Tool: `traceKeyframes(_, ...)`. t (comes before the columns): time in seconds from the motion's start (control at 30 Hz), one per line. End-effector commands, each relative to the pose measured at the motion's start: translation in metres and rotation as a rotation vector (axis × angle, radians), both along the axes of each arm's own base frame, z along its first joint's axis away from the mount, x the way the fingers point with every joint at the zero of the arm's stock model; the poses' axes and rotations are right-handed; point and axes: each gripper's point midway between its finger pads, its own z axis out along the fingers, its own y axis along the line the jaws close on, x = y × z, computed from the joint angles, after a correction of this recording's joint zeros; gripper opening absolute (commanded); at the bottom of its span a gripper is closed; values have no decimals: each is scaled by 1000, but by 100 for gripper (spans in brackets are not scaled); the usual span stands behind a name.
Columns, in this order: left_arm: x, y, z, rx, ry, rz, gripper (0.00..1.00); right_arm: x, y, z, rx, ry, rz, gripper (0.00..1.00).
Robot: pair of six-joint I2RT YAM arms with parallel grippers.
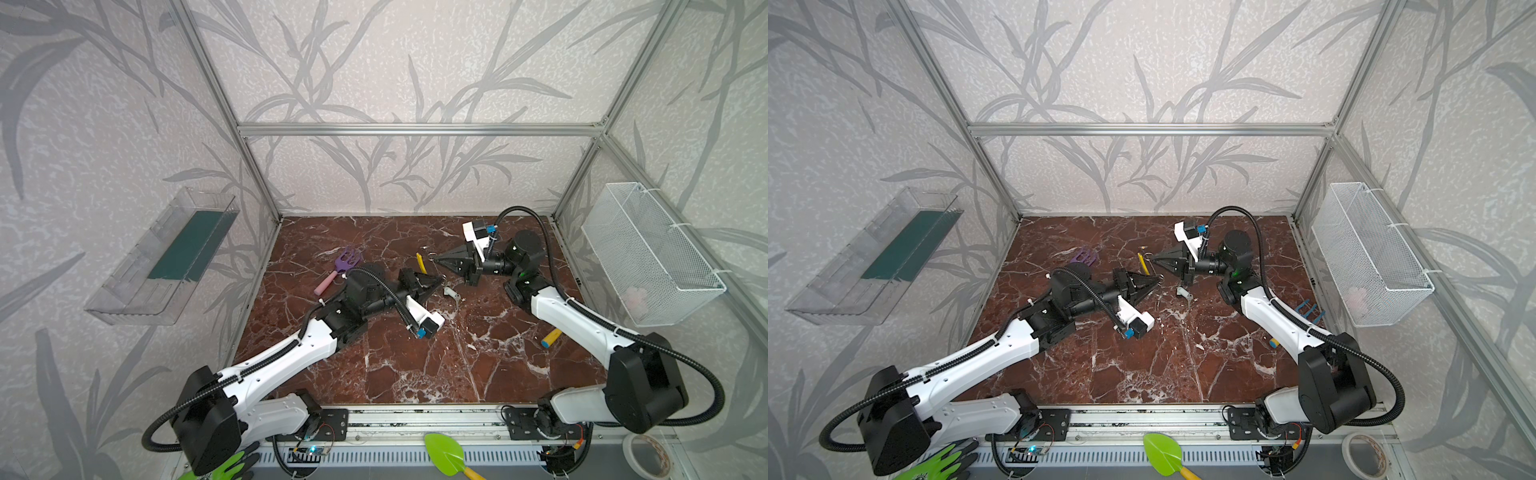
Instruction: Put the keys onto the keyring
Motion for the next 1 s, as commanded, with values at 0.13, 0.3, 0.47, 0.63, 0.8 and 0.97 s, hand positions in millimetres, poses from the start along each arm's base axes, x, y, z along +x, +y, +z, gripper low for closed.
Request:
traceKeyframes(0.13, 5, 2, 7, 34, -22, 31, 19, -4, 1, 5, 14, -18, 12, 0)
traceKeyframes(0.3, 8, 2, 5, 36, -16, 40, 22, -5, 2, 5, 15, -15, 14, 0)
traceKeyframes(0.47, 9, 1, 7, 26, -17, 45, 22, -6, 3, 4, 14, -11, 16, 0)
traceKeyframes(0.63, 8, 1, 6, 21, -7, 41, 15, -6, 4, 3, 13, 3, 15, 0)
traceKeyframes(0.8, 6, 1, 5, 2, 16, 40, 2, -5, 4, 6, 30, -1, 10, 0)
traceKeyframes(0.97, 4, 2, 9, -47, 76, 44, 0, -3, 4, 3, 27, 11, 7, 0)
